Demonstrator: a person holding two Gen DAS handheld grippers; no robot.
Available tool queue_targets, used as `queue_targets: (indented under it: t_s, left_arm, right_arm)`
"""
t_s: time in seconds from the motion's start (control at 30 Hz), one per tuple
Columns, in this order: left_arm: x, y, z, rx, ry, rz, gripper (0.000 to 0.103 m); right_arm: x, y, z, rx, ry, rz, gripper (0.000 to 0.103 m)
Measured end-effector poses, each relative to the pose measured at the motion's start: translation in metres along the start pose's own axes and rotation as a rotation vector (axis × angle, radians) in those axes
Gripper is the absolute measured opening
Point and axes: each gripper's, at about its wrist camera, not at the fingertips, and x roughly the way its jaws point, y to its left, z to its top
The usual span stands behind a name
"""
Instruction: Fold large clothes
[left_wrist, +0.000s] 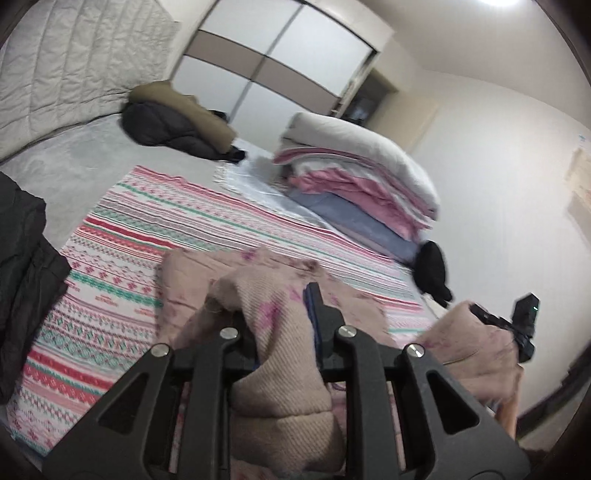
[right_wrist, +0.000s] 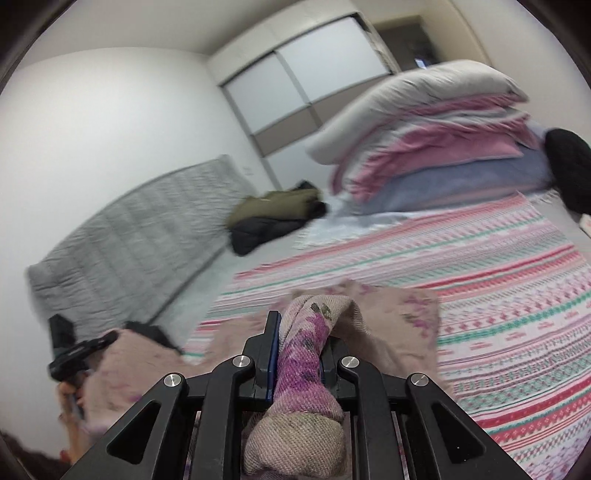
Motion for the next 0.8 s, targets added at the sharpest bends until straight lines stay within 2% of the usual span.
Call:
queue_targets:
  t_s: [0.1,0.17,0.27,0.43,0.57,0.7,0.73,0.8]
  left_arm:
    - [0.042,0.018,0.01,-0.011,0.013,0.122,0.023]
    - [0.079,0.042,0.011,-0.047,0.062,0.189,0.024]
    - [0.13,0.077,0.003,-0.116,0.153,0.214,0.029]
    - [0.186,0.102,-0.018,-0.102,0.223,0.266,0.033]
    - [0.191,0.105,-0.021,-0.096,0.224,0.255,0.035]
    - [0.175,0.099,-0.013,-0.072,0.237,0.194,0.043]
    - [0.164,0.098,-0.011,-0.066,0.238,0.157,0.05]
    - [0.151,0.096,-0.007,-0.063,0.23,0.128,0.069]
  right_arm:
    - [0.048,-0.034,0.013,0.091,0.021,-0.076,0.016]
    - [0.083,-0.058,0.018,0.134,0.056,-0.132,0.016]
    - [0.13,-0.093,0.018,0.192,0.122,-0.213,0.016]
    - [0.196,-0.132,-0.002,0.227,0.223,-0.298,0.016]
    - [0.223,-0.143,-0.015,0.187,0.231,-0.336,0.02]
    - [0.216,-0.14,-0.012,0.185,0.226,-0.308,0.025]
    - [0.212,-0.14,-0.009,0.185,0.234,-0.283,0.031]
    - [0.2,-0.137,-0.002,0.197,0.247,-0.238,0.048]
